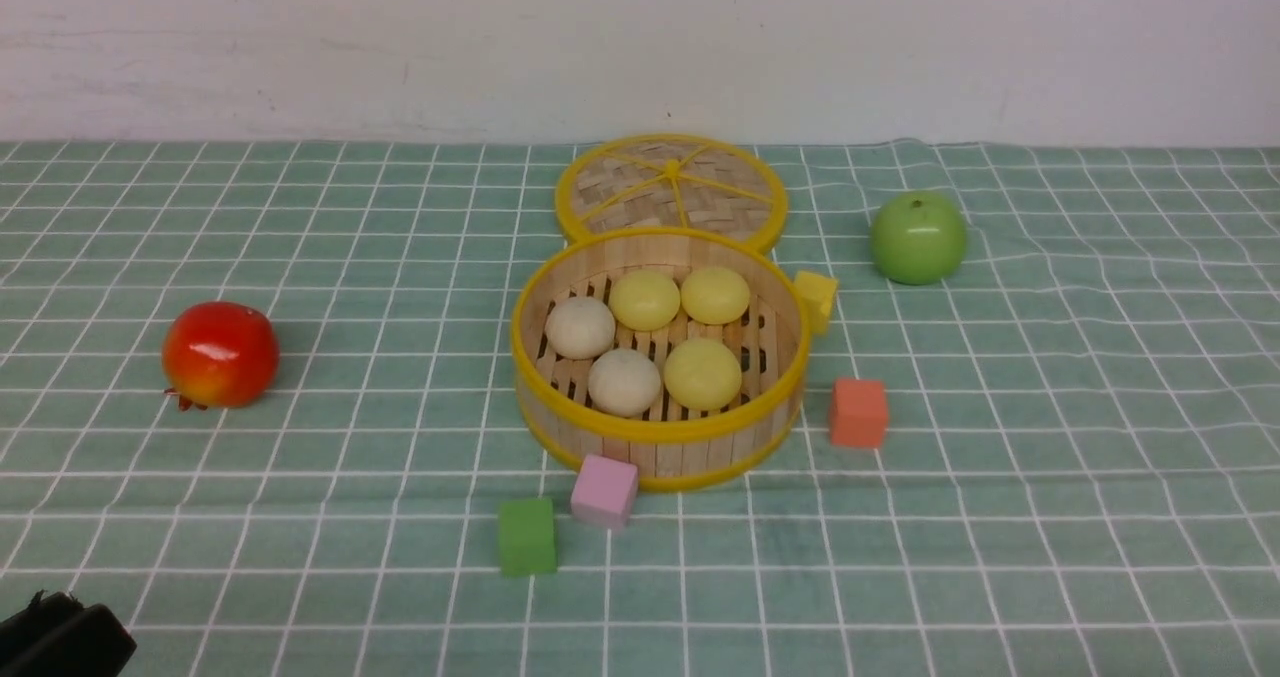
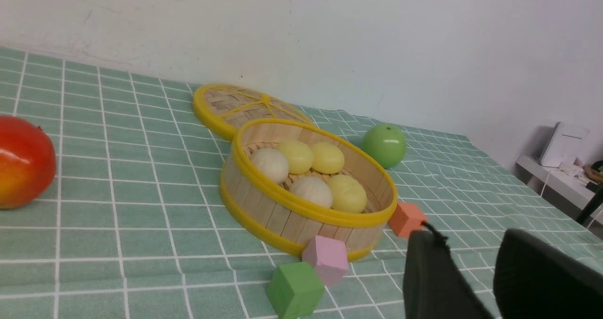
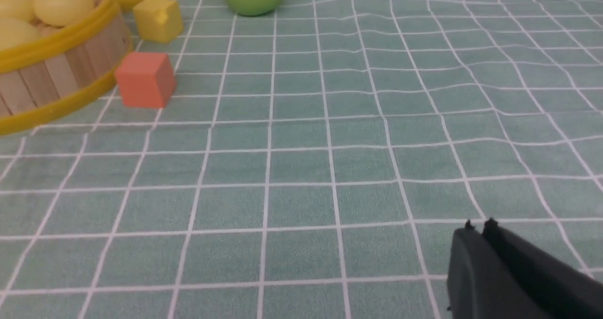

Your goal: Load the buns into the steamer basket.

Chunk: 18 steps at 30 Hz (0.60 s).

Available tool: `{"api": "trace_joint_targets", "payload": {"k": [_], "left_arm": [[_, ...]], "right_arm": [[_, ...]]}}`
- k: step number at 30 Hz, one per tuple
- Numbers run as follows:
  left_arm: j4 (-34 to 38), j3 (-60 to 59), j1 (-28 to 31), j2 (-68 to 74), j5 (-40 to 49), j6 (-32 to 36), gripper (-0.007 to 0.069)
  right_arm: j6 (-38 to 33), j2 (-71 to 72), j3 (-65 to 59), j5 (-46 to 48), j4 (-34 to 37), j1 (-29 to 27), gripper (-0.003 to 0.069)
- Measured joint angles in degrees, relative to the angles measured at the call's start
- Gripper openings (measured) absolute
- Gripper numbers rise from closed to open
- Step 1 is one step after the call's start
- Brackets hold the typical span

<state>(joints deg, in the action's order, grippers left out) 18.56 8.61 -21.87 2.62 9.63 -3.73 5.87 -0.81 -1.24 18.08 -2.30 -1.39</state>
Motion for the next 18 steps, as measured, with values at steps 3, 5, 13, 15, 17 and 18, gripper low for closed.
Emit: {"api": "trace_joint_targets", "payload": {"k": [3, 5, 13, 15, 17, 18], "left_arm": [[0.0, -0.1, 0.0, 0.0, 0.0, 0.0, 0.0209], [0.0, 0.0, 0.0, 0.0, 0.0, 0.0, 0.0211], [0.0, 0.0, 0.0, 0.0, 0.1, 0.0, 0.0218], [0.0, 0.0, 0.0, 0.0, 0.2, 0.0, 0.0218], [0.0, 0.0, 0.0, 0.0, 0.2, 0.0, 0.0219], [0.0, 0.0, 0.0, 0.0, 0.2, 0.0, 0.0219]], "right_arm": [[-0.2, 1.4, 0.1, 2.6, 0.1, 0.0, 0.002], [-0.2, 1.4, 0.1, 2.9, 0.1, -0.1, 0.002], [-0.2, 1.4, 0.1, 2.9, 0.1, -0.2, 0.0025], [-0.2, 1.4, 0.1, 2.9, 0.1, -0.2, 0.0027], [-0.2, 1.4, 0.1, 2.9, 0.1, -0.2, 0.0027], [-0.2, 1.4, 0.1, 2.9, 0.1, -0.2, 0.0027]]}}
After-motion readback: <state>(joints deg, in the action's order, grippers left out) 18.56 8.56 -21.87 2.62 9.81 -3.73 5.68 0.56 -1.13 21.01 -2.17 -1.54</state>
